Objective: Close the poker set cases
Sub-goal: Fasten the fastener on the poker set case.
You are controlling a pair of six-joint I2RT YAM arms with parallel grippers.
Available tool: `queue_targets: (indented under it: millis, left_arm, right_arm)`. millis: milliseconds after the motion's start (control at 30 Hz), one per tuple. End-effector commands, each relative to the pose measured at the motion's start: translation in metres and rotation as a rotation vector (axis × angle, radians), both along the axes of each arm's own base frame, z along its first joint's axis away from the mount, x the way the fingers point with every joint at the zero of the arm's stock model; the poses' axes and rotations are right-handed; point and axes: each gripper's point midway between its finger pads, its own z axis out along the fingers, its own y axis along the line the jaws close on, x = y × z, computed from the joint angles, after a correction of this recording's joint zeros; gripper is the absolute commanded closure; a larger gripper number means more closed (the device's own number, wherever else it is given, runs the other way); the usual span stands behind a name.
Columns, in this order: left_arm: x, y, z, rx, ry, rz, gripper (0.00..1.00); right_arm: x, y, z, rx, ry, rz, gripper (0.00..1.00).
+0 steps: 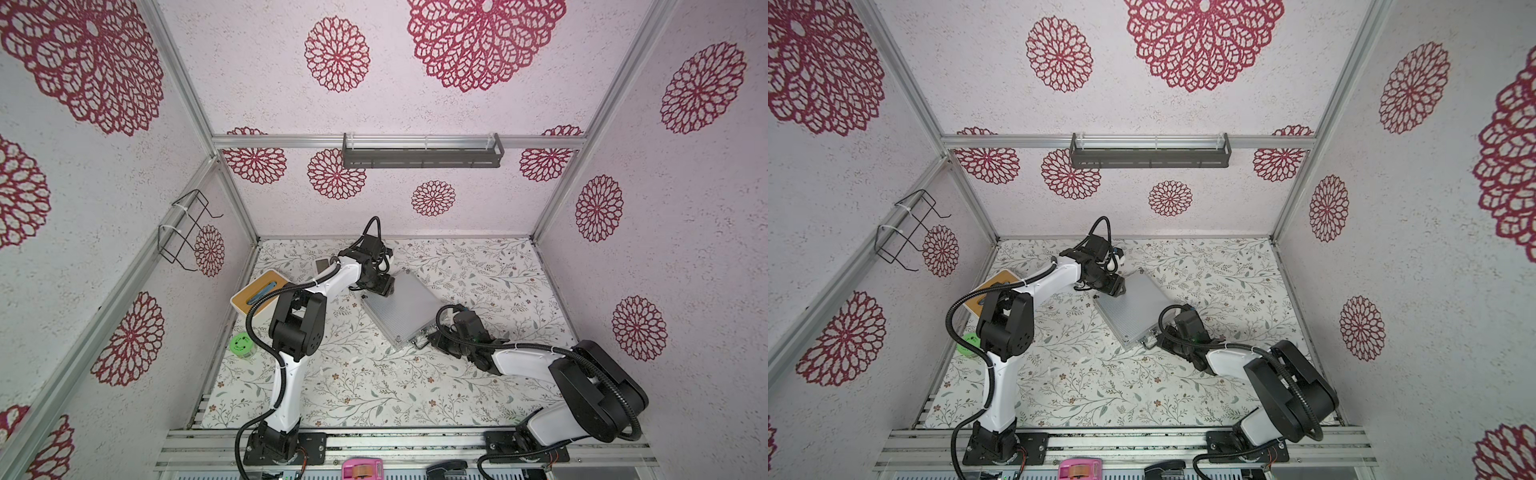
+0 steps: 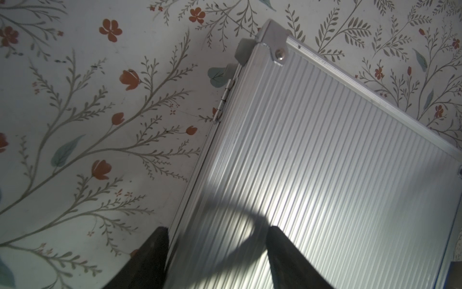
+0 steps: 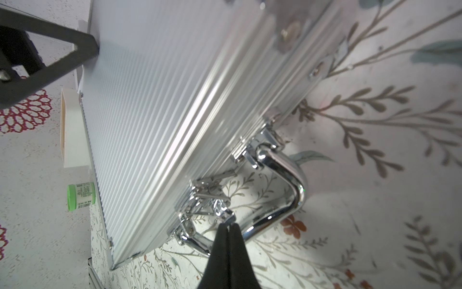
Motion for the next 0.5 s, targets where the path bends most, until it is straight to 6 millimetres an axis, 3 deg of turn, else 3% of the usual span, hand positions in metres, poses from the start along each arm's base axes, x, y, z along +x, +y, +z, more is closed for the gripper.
queue_targets:
  millis: [0, 467]
  left_arm:
    - [-0.028, 0.016, -0.046, 0.129, 0.13, -0.029, 0.34]
    - [-0.031, 0.015, -0.049, 0.127, 0.145, -0.04, 0.35]
  right_arm:
    - [0.009, 0.005, 0.008, 0.02, -0.024, -0.018, 1.0]
    - [0.013, 0.007, -0.003, 0.009, -0.005, -0.027, 1.0]
